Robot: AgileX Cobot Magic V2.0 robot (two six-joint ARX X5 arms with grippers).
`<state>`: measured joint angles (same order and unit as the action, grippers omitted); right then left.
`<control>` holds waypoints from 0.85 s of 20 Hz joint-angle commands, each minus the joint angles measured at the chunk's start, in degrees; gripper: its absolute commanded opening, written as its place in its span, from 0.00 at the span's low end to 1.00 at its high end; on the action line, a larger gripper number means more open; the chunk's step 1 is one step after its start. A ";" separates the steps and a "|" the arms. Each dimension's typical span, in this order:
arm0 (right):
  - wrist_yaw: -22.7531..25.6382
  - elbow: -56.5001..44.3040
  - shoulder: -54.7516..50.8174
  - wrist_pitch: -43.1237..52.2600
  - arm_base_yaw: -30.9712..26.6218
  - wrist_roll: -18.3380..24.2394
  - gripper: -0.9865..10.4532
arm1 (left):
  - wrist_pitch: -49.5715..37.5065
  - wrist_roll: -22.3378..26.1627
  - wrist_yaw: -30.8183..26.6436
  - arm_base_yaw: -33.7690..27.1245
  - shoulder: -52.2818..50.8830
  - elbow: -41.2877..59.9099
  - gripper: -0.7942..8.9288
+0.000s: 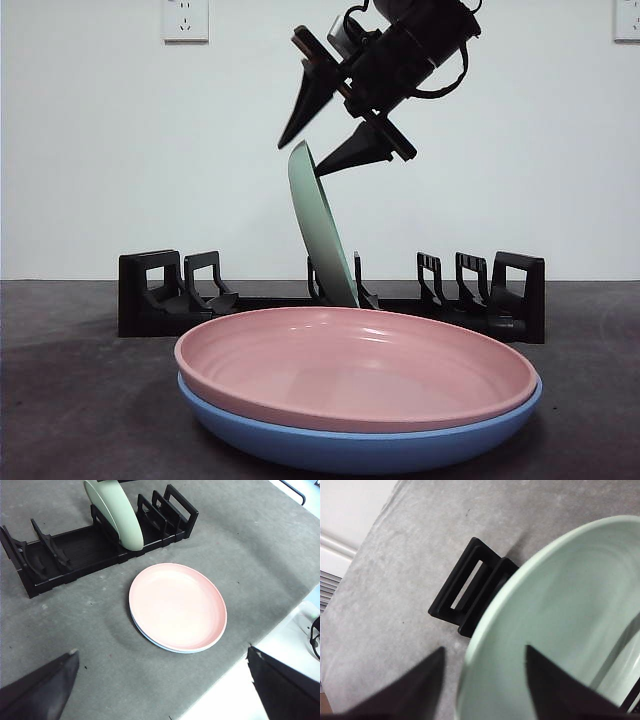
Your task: Place the plate
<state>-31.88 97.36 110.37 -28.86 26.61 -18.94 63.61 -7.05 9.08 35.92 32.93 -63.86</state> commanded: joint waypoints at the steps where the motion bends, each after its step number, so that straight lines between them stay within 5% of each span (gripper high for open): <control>1: 0.46 1.49 1.29 0.72 0.31 0.15 0.11 | -0.59 -0.17 -0.11 0.46 0.22 -1.05 0.62; 12: -4.35 2.08 -4.76 -0.46 0.55 -2.86 0.09 | -0.52 0.02 -0.11 0.46 0.22 -1.05 0.62; 17: -3.58 2.08 -14.60 -10.97 1.64 4.66 0.09 | -0.55 0.39 -0.11 0.46 0.22 -1.05 0.62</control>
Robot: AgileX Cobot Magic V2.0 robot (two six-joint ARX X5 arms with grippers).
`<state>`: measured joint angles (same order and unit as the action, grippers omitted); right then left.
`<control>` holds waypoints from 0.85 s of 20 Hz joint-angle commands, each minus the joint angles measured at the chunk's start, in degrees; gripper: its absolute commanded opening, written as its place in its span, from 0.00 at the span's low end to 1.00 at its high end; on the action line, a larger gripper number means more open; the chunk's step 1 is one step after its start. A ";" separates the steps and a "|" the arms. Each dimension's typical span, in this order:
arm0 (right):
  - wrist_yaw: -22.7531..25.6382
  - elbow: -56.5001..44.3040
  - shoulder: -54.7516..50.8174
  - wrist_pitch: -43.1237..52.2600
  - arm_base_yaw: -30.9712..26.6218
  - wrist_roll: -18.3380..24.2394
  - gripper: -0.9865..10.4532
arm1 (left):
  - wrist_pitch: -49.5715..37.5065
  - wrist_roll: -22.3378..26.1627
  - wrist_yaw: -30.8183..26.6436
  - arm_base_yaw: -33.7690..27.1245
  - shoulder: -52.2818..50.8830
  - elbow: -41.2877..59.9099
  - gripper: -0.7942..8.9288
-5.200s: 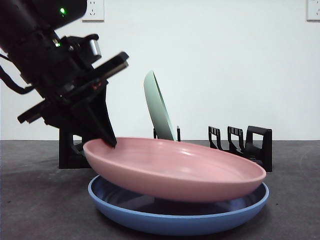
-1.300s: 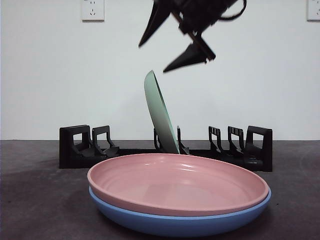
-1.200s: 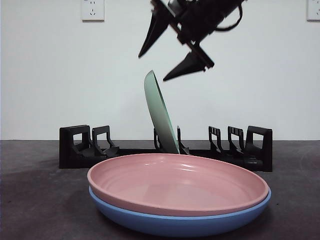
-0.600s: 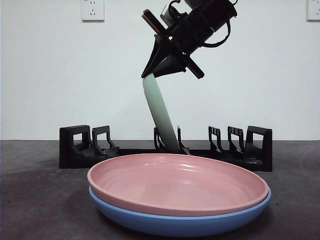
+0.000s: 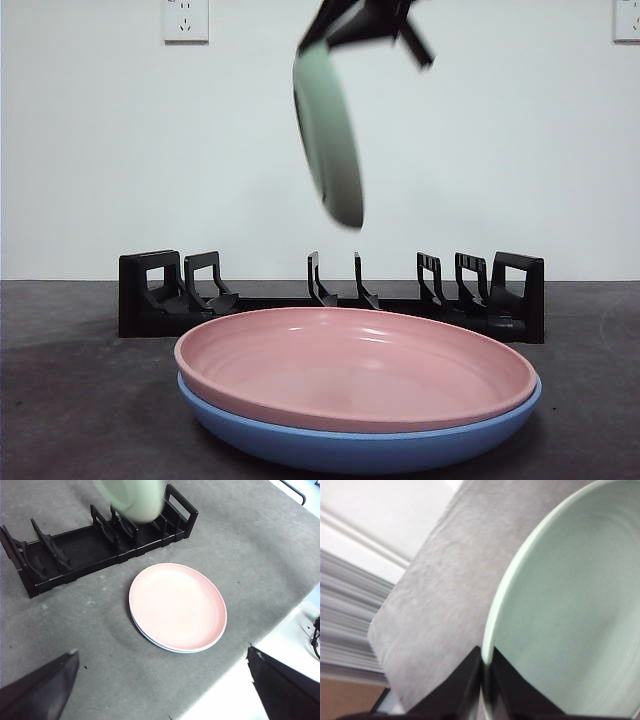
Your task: Place the plate
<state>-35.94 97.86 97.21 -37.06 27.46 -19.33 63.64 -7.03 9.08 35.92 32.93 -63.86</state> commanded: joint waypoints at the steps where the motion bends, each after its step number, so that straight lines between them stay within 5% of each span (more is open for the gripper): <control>1: 1.53 1.57 -3.61 -6.71 1.55 8.11 0.09 | -0.52 0.35 -0.11 0.46 0.22 -1.05 0.62; 5: 4.48 1.42 -10.60 -18.93 5.31 16.79 0.09 | -0.24 0.39 -0.11 0.46 0.22 -1.05 0.62; 9: 5.55 1.42 -16.74 -25.88 9.64 20.02 0.09 | -0.22 0.55 -0.11 0.46 0.22 -1.03 0.62; 13: 12.04 0.20 -22.14 -31.65 14.53 20.00 0.09 | -0.28 0.55 -0.11 0.46 0.22 -1.03 0.62; 17: 18.27 -5.75 -27.02 -31.47 19.80 15.63 0.09 | -0.63 0.55 -0.11 0.46 0.22 -1.03 0.62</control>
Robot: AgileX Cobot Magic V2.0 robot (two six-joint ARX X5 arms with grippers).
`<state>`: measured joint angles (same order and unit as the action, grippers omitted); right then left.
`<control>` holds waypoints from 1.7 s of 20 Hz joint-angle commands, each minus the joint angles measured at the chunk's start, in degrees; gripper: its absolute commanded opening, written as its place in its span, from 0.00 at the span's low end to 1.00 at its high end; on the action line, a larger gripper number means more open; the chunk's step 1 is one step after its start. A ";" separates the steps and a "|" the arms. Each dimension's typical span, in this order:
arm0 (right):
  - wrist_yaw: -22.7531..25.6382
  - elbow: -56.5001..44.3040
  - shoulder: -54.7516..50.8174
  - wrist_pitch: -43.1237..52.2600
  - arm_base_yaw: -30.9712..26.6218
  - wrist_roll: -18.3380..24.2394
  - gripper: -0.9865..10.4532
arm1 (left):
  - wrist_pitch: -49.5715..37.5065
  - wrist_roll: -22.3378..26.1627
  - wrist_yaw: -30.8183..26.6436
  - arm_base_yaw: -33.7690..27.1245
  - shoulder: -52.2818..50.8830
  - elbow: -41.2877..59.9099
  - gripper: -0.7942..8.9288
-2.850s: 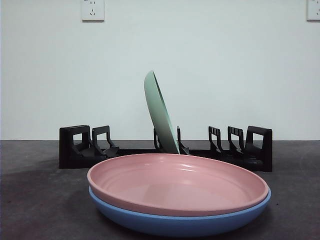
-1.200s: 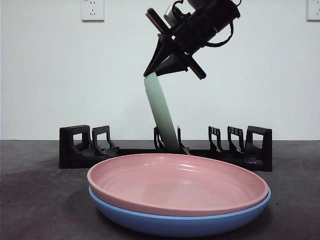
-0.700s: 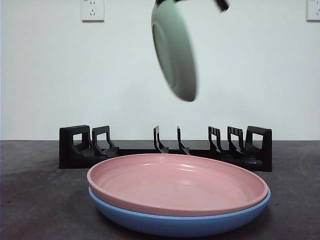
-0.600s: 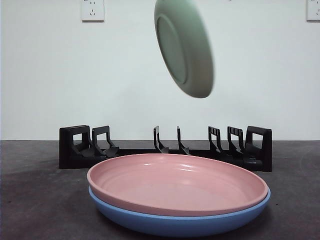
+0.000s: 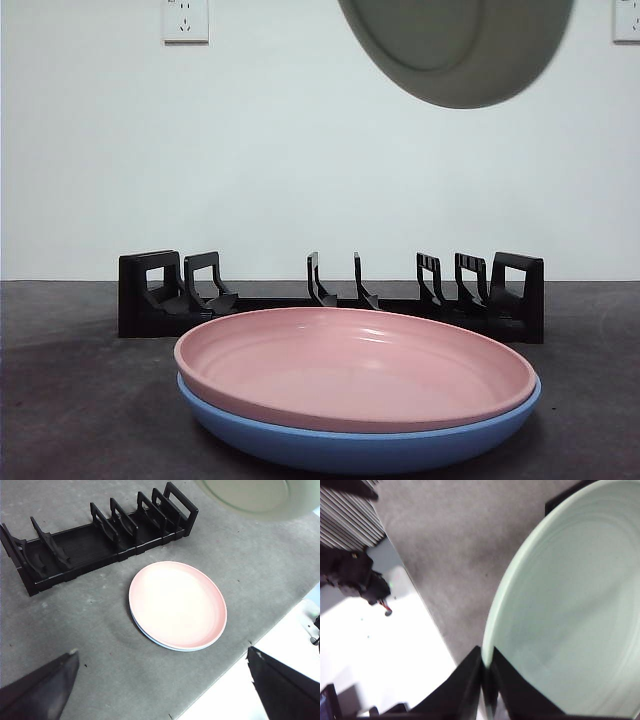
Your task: Place the plate
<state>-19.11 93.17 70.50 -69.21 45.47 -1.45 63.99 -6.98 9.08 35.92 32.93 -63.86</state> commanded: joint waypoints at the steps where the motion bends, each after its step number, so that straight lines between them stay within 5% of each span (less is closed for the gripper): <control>1: 2.82 -3.41 -1.33 1.53 2.99 -3.78 0.09 | -1.29 0.52 -0.11 0.46 0.22 -1.03 0.62; 10: 20.57 -23.32 -1.46 15.65 16.20 -14.84 0.09 | -4.00 1.86 -0.11 0.46 0.37 -1.03 0.62; 22: 37.62 -24.20 19.54 22.71 26.64 -19.69 0.09 | -3.96 2.03 -0.11 0.46 0.37 -1.03 0.62; 34: 40.39 -24.20 27.26 24.46 29.46 -20.74 0.09 | -3.87 2.01 -0.11 0.46 0.37 -1.03 0.62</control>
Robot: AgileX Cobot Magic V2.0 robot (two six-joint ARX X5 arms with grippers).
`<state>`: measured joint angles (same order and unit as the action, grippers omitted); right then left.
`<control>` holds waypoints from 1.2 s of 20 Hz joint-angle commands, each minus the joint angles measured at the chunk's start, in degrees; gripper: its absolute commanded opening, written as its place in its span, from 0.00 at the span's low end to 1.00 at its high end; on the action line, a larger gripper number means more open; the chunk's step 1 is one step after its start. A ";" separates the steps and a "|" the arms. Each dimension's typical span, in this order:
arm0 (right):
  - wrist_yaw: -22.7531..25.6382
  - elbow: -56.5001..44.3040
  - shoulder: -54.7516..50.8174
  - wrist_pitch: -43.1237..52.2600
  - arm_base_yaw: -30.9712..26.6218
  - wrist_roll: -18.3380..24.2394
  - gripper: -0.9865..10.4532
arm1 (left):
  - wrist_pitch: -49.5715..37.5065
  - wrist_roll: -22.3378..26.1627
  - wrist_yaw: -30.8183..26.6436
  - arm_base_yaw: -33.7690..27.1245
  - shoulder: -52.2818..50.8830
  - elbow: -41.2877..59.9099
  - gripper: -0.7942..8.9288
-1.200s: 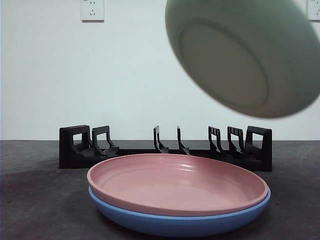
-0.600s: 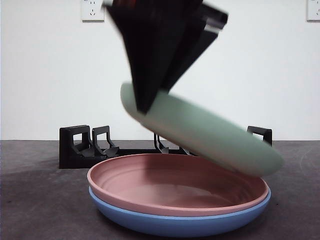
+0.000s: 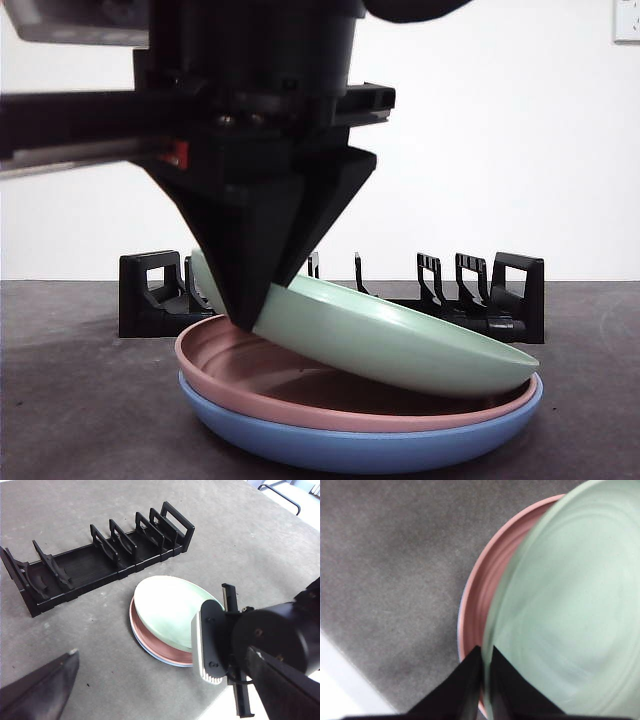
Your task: Place the plate
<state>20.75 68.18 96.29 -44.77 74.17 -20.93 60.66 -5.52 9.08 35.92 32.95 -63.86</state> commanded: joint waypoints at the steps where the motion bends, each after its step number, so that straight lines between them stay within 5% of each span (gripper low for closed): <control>1: 0.81 0.79 1.46 0.02 0.76 -1.49 0.11 | -0.50 0.55 -0.11 0.48 0.35 -1.03 0.62; 11: 4.42 2.62 -0.33 -5.60 0.76 -3.15 0.53 | -0.42 0.55 -0.11 0.46 0.35 -1.03 0.62; 17: 4.37 3.93 -12.44 -9.60 -0.37 -3.21 0.54 | -0.42 0.15 -0.11 0.46 0.35 -1.03 0.62; 24: 4.37 3.78 -29.20 -13.57 -8.00 -0.90 0.54 | -0.48 -2.12 -0.11 0.46 0.35 -1.03 0.62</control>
<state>24.91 70.91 66.39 -58.57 65.47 -22.46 60.66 -7.09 9.08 35.92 32.95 -63.86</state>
